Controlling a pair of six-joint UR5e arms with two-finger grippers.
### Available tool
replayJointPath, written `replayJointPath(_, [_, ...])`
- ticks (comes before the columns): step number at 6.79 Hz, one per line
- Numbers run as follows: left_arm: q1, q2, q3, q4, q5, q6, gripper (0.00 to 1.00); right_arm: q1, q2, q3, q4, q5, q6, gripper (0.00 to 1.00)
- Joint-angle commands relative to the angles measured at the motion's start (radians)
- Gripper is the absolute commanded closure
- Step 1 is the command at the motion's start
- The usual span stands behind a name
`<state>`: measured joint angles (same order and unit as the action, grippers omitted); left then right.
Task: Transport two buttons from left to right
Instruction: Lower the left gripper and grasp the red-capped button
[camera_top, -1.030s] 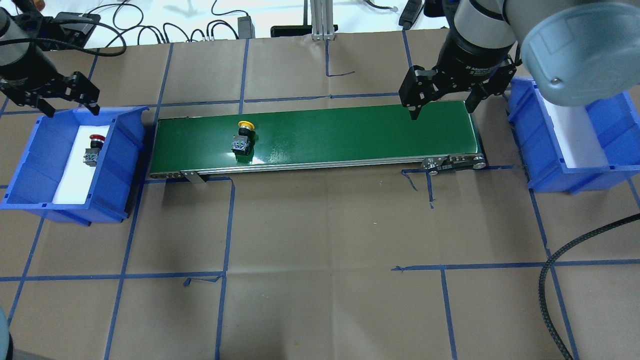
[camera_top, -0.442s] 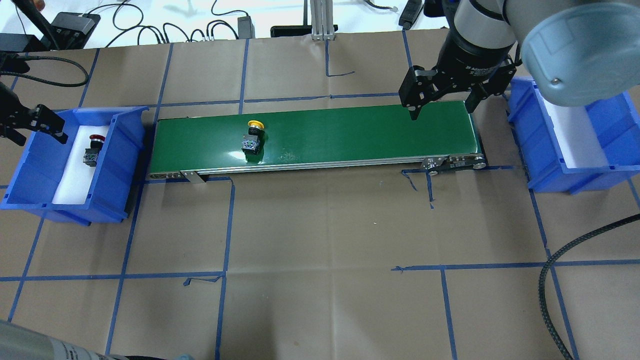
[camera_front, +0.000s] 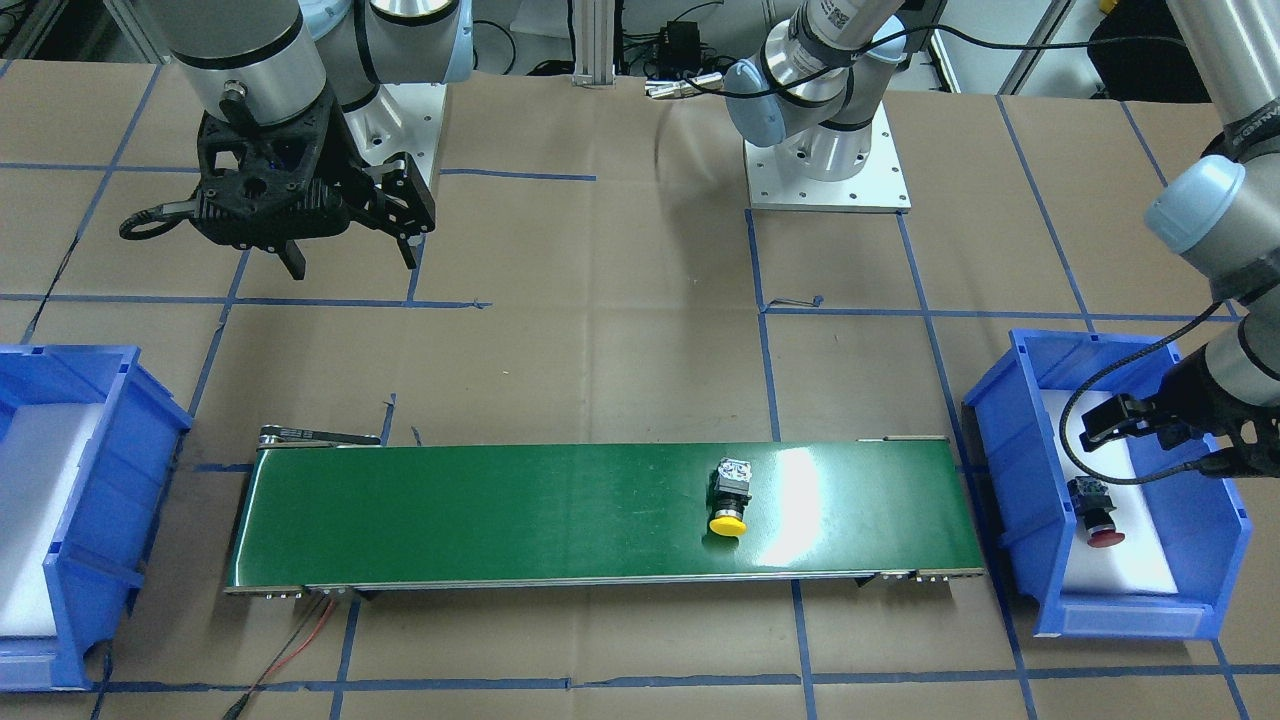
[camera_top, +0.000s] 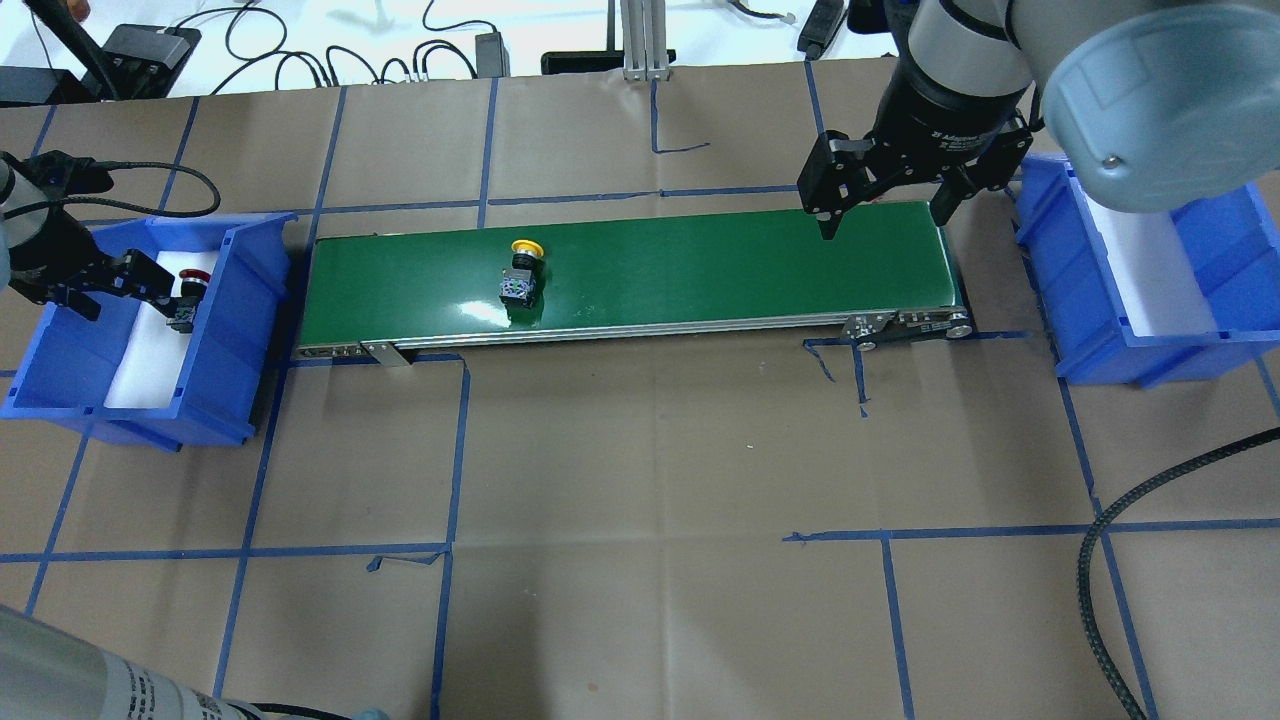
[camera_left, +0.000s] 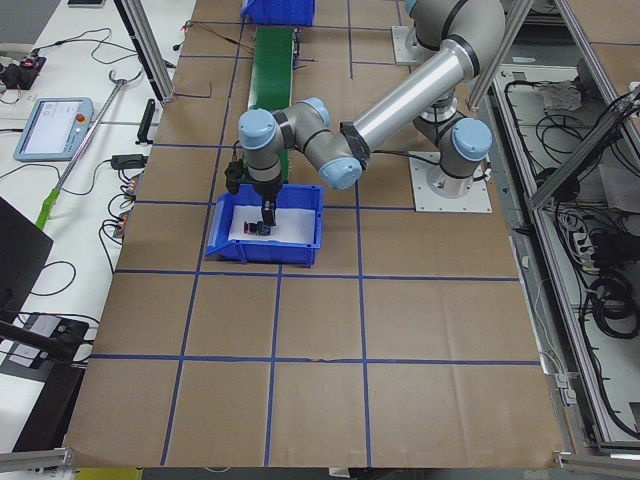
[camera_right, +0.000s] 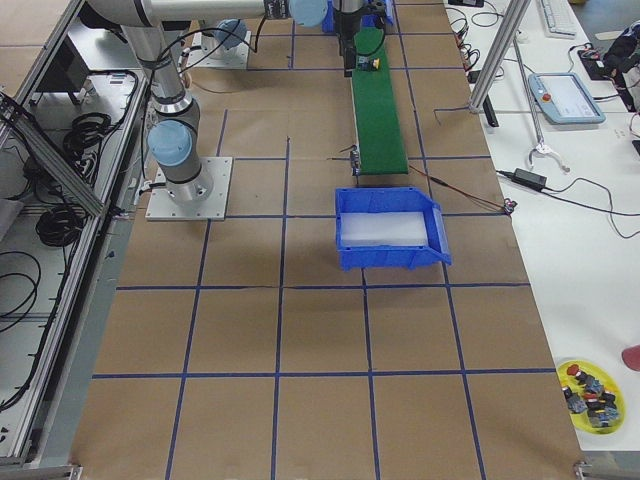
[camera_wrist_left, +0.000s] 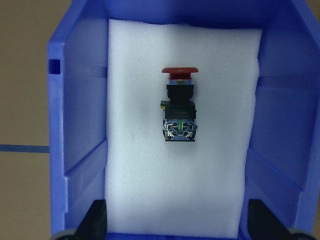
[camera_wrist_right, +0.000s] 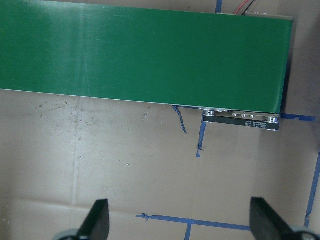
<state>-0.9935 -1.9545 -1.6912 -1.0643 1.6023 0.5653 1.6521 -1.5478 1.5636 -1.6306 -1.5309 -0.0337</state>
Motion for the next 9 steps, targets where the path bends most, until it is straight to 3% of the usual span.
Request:
replayJointPath(1, [-0.02,-0.075,-0.008,0.1,0.002,-0.005,0.0,0.0,0.0,-0.001,0.0,0.0,0.0,0.0])
replayJointPath(3, [-0.045,-0.131,-0.002,0.197,0.002,-0.025,0.0,0.0,0.0,-0.001,0.0,0.0,0.0,0.0])
replayJointPath(5, [-0.046,-0.141,-0.001,0.216,0.001,-0.027,0.0,0.0,0.0,-0.002,0.0,0.002,0.0,0.0])
replayJointPath(6, [-0.046,-0.127,0.008,0.213,0.001,-0.028,0.11,0.0,0.0,-0.002,0.0,0.002,0.0,0.0])
replayJointPath(7, [-0.048,-0.12,0.018,0.199,0.004,-0.028,0.49,0.0,0.0,-0.002,0.0,0.002,0.0,0.0])
replayJointPath(8, [-0.048,-0.119,0.016,0.196,0.002,-0.028,0.75,0.0,0.0,-0.002,0.0,0.002,0.0,0.0])
replayJointPath(9, [-0.047,-0.119,0.008,0.196,-0.021,-0.028,0.81,0.0,0.0,-0.002,0.0,0.002,0.0,0.0])
